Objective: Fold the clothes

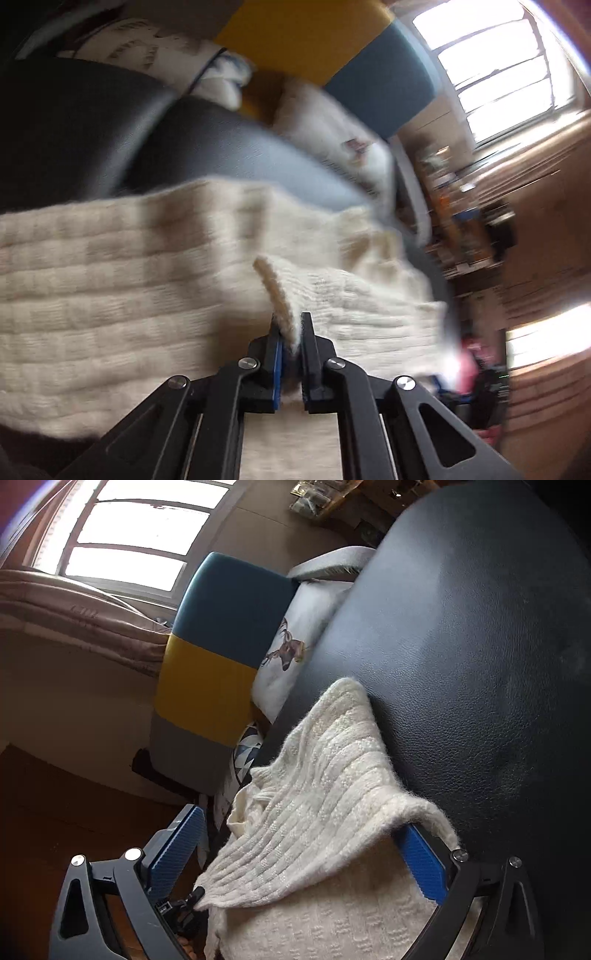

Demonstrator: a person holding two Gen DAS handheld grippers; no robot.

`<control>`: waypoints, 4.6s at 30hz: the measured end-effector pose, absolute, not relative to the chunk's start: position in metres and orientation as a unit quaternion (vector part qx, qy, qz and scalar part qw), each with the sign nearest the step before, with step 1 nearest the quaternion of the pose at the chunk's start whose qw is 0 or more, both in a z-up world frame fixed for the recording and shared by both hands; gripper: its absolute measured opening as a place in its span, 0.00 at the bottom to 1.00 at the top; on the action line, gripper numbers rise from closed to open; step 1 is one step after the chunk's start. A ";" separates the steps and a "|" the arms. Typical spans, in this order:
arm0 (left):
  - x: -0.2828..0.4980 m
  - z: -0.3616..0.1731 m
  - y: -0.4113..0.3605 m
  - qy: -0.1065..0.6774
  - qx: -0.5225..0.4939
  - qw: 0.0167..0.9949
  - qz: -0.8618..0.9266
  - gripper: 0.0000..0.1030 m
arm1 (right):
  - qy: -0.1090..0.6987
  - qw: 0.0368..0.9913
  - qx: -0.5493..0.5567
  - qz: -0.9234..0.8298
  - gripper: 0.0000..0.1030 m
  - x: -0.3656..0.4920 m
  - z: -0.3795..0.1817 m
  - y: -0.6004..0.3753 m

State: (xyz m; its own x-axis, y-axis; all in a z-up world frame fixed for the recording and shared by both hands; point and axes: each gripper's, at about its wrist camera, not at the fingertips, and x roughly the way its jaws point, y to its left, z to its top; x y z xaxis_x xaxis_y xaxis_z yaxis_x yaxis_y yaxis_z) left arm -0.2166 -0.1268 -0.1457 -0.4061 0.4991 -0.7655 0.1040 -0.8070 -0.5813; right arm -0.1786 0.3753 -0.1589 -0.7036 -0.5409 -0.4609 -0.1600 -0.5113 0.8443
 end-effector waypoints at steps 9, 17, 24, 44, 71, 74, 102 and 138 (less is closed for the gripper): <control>-0.203 -0.126 -0.137 -0.256 -0.527 0.067 0.808 0.11 | -0.495 0.121 0.389 -0.767 0.98 -0.164 -0.166 0.394; -0.214 -0.100 -0.049 -0.170 -0.511 0.166 0.826 0.15 | -0.435 0.188 0.366 -0.801 0.98 -0.157 -0.126 0.381; -0.252 -0.108 0.058 -0.069 -0.543 0.249 0.799 0.12 | -0.361 0.168 0.424 -0.814 0.97 -0.194 -0.165 0.345; -0.347 -0.123 0.266 0.108 -0.564 0.467 0.672 0.25 | -0.330 0.237 0.352 -0.843 0.98 -0.166 -0.168 0.348; -0.307 -0.128 0.190 0.065 -0.519 0.332 0.785 0.14 | -0.295 0.219 0.361 -0.857 0.98 -0.166 -0.165 0.338; -0.291 -0.118 0.143 0.021 -0.513 0.294 0.807 0.14 | -0.294 0.219 0.362 -0.857 0.98 -0.166 -0.165 0.338; -0.173 -0.101 -0.020 -0.017 -0.452 0.062 0.890 0.15 | 0.019 0.085 0.453 -0.887 0.99 -0.246 -0.119 0.248; 0.047 -0.188 -0.468 -0.612 -0.301 -0.208 0.701 0.24 | -0.058 0.169 0.447 -0.876 1.00 -0.122 -0.149 0.143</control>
